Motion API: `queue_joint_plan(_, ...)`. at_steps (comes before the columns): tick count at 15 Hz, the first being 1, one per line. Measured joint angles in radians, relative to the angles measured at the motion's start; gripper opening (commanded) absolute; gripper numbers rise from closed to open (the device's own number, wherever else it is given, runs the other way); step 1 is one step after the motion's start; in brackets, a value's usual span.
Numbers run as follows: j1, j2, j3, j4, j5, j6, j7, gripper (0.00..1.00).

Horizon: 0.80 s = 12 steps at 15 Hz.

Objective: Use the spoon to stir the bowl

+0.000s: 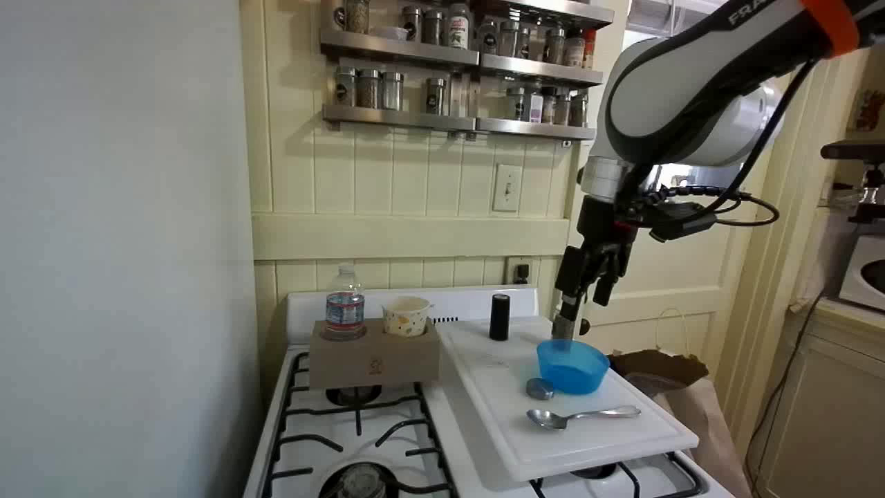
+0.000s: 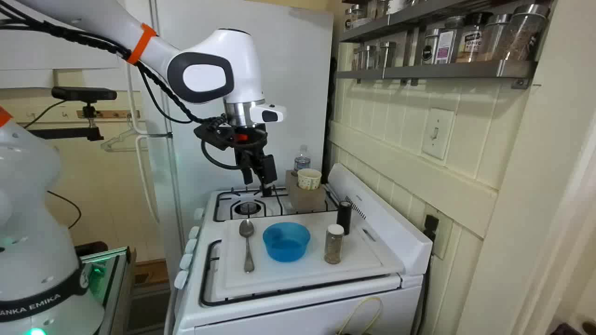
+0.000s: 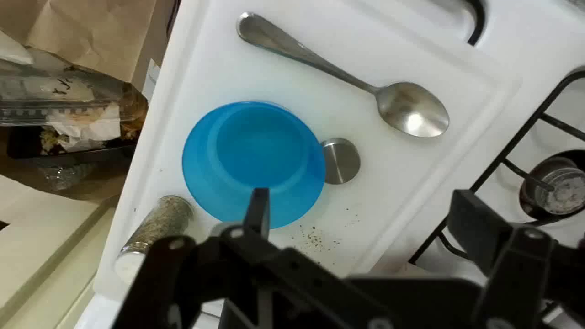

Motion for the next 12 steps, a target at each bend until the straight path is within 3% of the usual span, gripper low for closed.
queue_joint_plan(10, 0.0, 0.003, 0.0, 0.0, 0.0, 0.0, 0.0, 1.0)
queue_joint_plan(12, 0.012, 0.004, -0.001, -0.001, 0.0, -0.016, -0.065, 1.0)
